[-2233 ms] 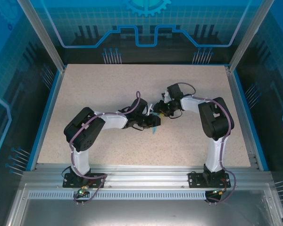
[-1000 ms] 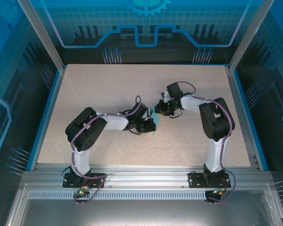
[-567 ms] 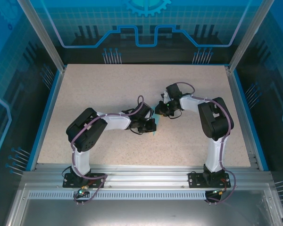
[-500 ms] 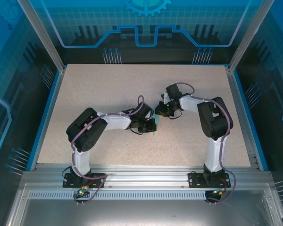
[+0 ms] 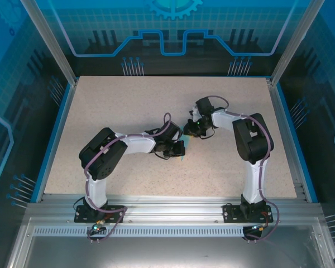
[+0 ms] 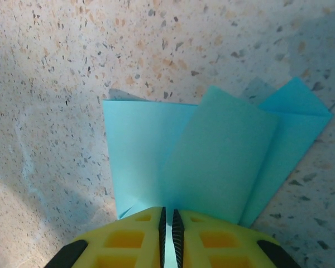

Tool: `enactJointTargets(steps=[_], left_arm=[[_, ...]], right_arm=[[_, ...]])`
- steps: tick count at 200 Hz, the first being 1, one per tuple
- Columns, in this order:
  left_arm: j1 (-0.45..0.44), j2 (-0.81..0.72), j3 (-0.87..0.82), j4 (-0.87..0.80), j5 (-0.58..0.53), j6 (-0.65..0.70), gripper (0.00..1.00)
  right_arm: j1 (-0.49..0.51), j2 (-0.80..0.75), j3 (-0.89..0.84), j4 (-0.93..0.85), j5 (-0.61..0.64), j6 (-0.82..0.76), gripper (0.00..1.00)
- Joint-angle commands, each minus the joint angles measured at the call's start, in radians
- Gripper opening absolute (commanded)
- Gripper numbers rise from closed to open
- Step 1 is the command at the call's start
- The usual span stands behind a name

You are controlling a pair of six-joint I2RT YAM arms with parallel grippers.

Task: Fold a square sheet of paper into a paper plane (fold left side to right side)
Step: Fold the wing for the fifth time at the center of the table.

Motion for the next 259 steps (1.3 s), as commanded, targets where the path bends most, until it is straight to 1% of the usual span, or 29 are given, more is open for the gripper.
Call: enactJointTargets(steps=[1, 73, 102, 129, 155, 180, 200, 234, 259], left_arm=[[-0.006, 0.090, -0.042, -0.177, -0.100, 0.021, 0.00], [-0.007, 0.087, -0.045, -0.172, -0.097, 0.022, 0.00], [-0.005, 0.083, -0.048, -0.168, -0.098, 0.022, 0.00], [-0.008, 0.076, -0.049, -0.163, -0.097, 0.023, 0.00], [-0.009, 0.070, -0.052, -0.159, -0.100, 0.023, 0.00], [-0.010, 0.069, -0.052, -0.157, -0.103, 0.022, 0.00], [-0.010, 0.067, -0.054, -0.157, -0.106, 0.023, 0.00], [-0.010, 0.063, -0.056, -0.155, -0.111, 0.021, 0.00], [-0.012, 0.062, -0.056, -0.157, -0.113, 0.021, 0.00]], right_arm=[[-0.059, 0.050, 0.038, 0.023, 0.082, -0.029, 0.16], [-0.125, 0.106, 0.133, 0.000, 0.074, -0.048, 0.17], [-0.152, 0.118, 0.163, 0.012, 0.047, -0.048, 0.17], [-0.163, 0.059, 0.163, 0.003, 0.037, -0.066, 0.17], [-0.163, -0.049, 0.087, 0.009, 0.020, -0.085, 0.19], [-0.138, -0.160, -0.041, 0.049, -0.023, -0.066, 0.18], [-0.087, -0.220, -0.141, 0.102, -0.054, -0.028, 0.18], [0.003, -0.245, -0.250, 0.196, -0.074, 0.072, 0.18], [0.046, -0.238, -0.290, 0.227, -0.048, 0.116, 0.17]])
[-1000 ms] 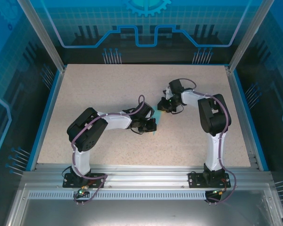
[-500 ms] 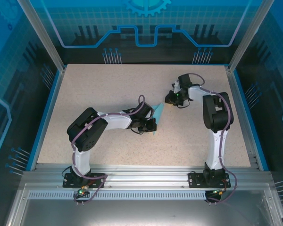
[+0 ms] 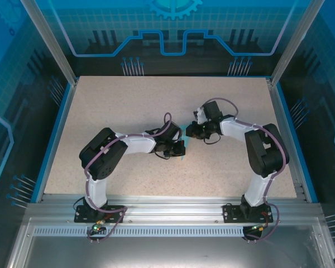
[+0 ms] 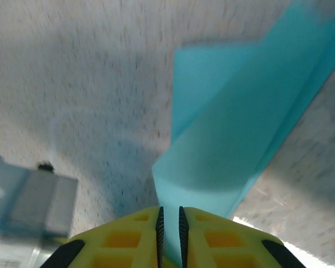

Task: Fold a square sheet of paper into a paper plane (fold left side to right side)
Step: Fold the wing for the fifth time at the center of the table.

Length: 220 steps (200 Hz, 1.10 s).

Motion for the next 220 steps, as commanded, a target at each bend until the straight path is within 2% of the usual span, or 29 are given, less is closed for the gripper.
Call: enactJointTargets(steps=[1, 92, 153, 220], left_arm=[[-0.009, 0.062, -0.059, -0.159, -0.099, 0.021, 0.00], [-0.011, 0.065, -0.056, -0.165, -0.106, 0.020, 0.00], [-0.012, 0.073, -0.051, -0.176, -0.115, 0.021, 0.00], [-0.012, 0.082, -0.046, -0.182, -0.116, 0.025, 0.00]], right_arm=[[0.030, 0.006, -0.031, 0.059, -0.005, 0.072, 0.17], [0.063, 0.056, -0.094, 0.084, -0.005, 0.154, 0.17], [0.057, 0.103, -0.018, 0.022, 0.130, 0.031, 0.17], [-0.015, 0.166, 0.117, -0.030, 0.150, -0.032, 0.17]])
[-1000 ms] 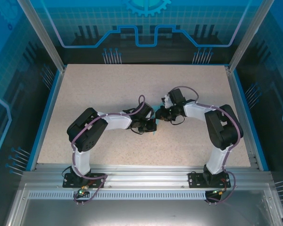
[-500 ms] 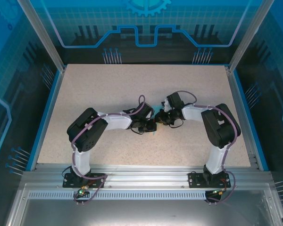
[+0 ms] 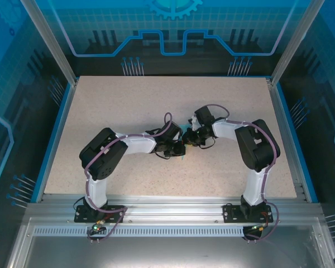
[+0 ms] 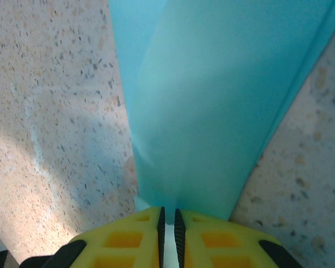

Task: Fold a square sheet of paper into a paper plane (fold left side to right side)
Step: Fold the wing for the fifth time at the center of the table.

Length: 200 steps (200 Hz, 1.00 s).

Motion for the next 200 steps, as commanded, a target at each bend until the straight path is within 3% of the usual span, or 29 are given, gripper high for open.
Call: enactJointTargets(steps=[1, 200], left_arm=[[-0.007, 0.082, -0.047, -0.183, -0.095, 0.025, 0.00], [-0.007, 0.082, -0.045, -0.185, -0.091, 0.026, 0.00]], right_arm=[[-0.058, 0.054, 0.071, 0.018, 0.123, -0.051, 0.17], [-0.172, 0.284, 0.420, -0.126, 0.089, -0.123, 0.19]])
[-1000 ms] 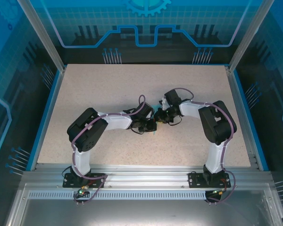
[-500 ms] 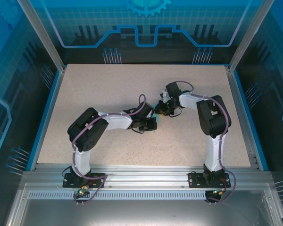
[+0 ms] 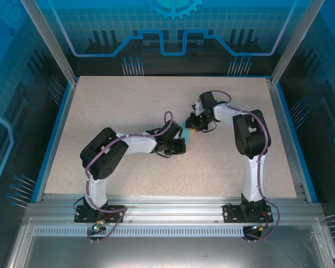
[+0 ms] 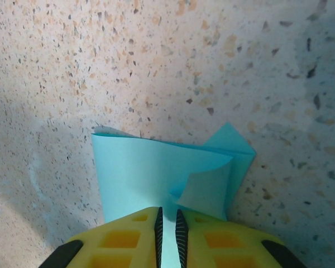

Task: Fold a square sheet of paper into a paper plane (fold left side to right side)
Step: Fold the wing for the fifth time at the center of the table.

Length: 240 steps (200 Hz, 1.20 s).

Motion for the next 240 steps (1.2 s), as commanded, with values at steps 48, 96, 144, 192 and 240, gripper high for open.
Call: enactJointTargets(steps=[48, 96, 144, 192, 240], left_arm=[[-0.005, 0.074, -0.050, -0.218, -0.041, 0.027, 0.00], [-0.005, 0.074, -0.049, -0.218, -0.041, 0.026, 0.00], [-0.005, 0.074, -0.049, -0.218, -0.042, 0.026, 0.00], [-0.007, 0.073, -0.052, -0.215, -0.043, 0.025, 0.00], [-0.006, 0.070, -0.053, -0.214, -0.044, 0.027, 0.00]], right_arm=[[-0.061, 0.080, 0.116, 0.022, 0.106, -0.046, 0.21], [-0.073, 0.072, 0.127, 0.028, 0.105, -0.043, 0.29], [-0.099, 0.046, 0.171, 0.018, 0.108, -0.055, 0.38], [-0.112, 0.015, 0.197, -0.003, 0.092, -0.071, 0.40], [-0.087, -0.133, -0.010, 0.097, -0.013, -0.041, 0.37]])
